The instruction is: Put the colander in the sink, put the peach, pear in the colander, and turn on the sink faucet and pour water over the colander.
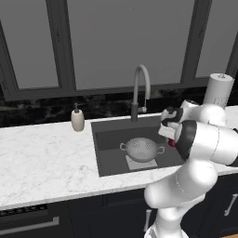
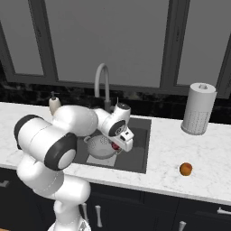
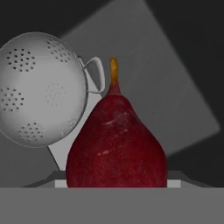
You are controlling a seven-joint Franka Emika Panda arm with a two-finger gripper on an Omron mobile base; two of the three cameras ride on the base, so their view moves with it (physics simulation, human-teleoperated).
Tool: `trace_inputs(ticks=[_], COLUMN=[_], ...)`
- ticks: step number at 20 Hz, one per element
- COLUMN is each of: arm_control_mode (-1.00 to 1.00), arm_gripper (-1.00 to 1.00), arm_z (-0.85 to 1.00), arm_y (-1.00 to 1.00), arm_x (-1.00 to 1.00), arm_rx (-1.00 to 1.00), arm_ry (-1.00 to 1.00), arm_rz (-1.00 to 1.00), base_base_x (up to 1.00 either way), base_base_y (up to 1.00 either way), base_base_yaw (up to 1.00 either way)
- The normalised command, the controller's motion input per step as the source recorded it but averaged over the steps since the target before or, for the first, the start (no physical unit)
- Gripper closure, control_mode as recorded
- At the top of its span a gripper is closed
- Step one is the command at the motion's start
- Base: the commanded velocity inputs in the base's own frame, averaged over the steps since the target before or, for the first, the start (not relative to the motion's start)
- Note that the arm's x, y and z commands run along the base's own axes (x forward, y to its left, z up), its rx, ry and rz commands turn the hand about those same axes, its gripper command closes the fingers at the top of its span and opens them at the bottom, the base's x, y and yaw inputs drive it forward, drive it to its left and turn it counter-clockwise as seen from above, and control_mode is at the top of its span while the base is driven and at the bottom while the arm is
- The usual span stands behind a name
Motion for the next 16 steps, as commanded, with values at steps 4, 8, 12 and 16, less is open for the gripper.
trace_inputs(ticks=[4, 8, 12, 16], arm_control_mode=[-1.0, -1.0, -1.0, -1.0], arm_gripper=[1.0, 1.0, 1.0, 1.0], arm_z=[0.0, -0.16, -0.4, -0.48], arm_y=[0.29, 0.19, 0.08, 0.04], arm_x=[0.23, 0.25, 0.25, 0.26], arm_rx=[0.05, 0.02, 0.02, 0.04], arm_ry=[0.0, 0.0, 0.0, 0.0], arm_rz=[0.0, 0.0, 0.01, 0.0], base_base_x=[0.0, 0.0, 0.0, 0.0], base_base_y=[0.0, 0.0, 0.0, 0.0], base_base_yaw=[0.0, 0.0, 0.0, 0.0])
